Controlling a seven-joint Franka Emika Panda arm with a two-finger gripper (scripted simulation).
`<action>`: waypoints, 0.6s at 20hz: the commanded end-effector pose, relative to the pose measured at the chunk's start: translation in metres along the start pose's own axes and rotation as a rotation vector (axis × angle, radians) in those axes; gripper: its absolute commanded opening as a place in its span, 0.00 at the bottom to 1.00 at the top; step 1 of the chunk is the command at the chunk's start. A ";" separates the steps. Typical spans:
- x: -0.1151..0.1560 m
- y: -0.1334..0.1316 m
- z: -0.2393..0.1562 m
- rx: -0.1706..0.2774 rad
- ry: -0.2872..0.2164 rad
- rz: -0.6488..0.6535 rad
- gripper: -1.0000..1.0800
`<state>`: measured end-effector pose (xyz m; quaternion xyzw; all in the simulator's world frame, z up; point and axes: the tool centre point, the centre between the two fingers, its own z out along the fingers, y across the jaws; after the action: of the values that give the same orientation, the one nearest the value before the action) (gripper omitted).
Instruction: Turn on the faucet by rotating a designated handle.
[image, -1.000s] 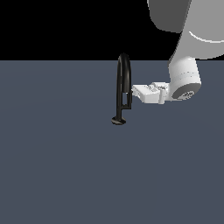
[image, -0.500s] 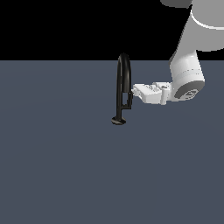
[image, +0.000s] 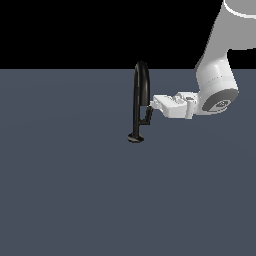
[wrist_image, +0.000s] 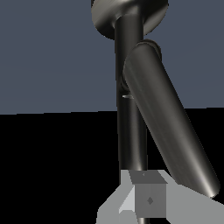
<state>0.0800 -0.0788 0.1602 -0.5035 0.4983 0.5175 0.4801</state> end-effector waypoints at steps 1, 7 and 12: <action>0.003 0.006 0.000 -0.001 -0.001 0.003 0.00; 0.010 0.022 0.000 -0.002 -0.002 0.004 0.00; 0.016 0.036 0.000 -0.003 -0.002 0.005 0.00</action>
<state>0.0537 -0.0800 0.1558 -0.5075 0.4951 0.5138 0.4830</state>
